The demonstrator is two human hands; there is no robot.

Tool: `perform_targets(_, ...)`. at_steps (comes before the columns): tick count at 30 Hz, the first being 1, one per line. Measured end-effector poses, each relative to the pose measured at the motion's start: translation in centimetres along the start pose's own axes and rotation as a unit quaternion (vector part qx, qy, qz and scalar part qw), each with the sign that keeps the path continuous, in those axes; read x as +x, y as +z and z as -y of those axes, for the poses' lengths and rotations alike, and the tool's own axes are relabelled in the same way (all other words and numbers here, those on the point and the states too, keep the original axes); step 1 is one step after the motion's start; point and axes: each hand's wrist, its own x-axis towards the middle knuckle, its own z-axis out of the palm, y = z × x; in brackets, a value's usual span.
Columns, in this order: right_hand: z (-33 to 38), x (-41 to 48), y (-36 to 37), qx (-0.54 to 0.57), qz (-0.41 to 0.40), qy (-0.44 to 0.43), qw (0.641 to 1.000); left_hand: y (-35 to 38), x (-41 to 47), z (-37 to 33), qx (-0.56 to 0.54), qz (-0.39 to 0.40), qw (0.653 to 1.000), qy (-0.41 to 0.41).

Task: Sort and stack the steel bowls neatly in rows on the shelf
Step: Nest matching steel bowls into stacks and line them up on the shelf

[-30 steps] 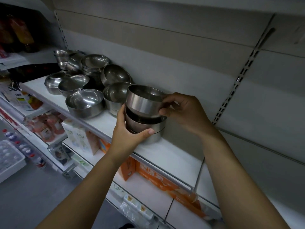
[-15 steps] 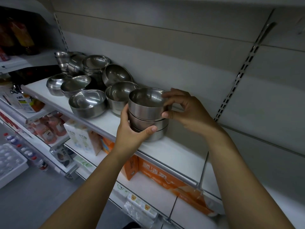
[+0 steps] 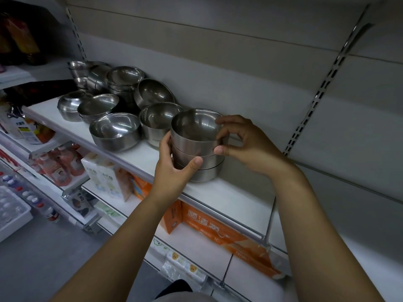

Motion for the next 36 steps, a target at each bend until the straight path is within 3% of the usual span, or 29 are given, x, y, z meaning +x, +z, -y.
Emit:
perform_targets(3,-0.3,-0.8,0.6,0.083,-0.022,0.016,0.996,-0.2,0.0,0.0,-0.002,0.005,1.000,0.002)
perform_targets(7,-0.2,-1.9,2.9,0.231,-0.143,0.100,0.957,-0.3,0.3,-0.5,-0.051,-0.001,0.998,-0.025)
perform_targets(12,0.4,-1.4,6.3,0.273,-0.181,0.214,0.920,-0.2,0.9,-0.2,-0.073,0.009,0.996,-0.050)
perform_targets(18,2.0,-0.3,8.4,0.307,-0.265,0.244,0.881,-1.3,1.5,-0.4,-0.097,0.012,0.990,-0.101)
perform_targets(21,2.9,0.2,10.0,0.321,-0.306,0.259,0.858,-2.2,1.7,-0.6,-0.026,-0.020,0.996,-0.079)
perform_targets(24,3.3,0.7,10.9,0.318,-0.353,0.272,0.837,-4.0,2.5,-0.7,0.026,-0.076,0.997,-0.004)
perform_targets(28,3.5,1.2,11.9,0.336,-0.405,0.277,0.804,-7.6,5.1,-0.4,0.117,-0.093,0.981,0.121)
perform_targets(30,3.6,1.5,12.8,0.334,-0.435,0.274,0.790,-9.2,6.4,-0.1,0.176,-0.083,0.968,0.159)
perform_targets(36,4.2,1.9,14.4,0.318,-0.494,0.275,0.761,-11.3,9.6,0.6,0.358,0.043,0.921,0.147)
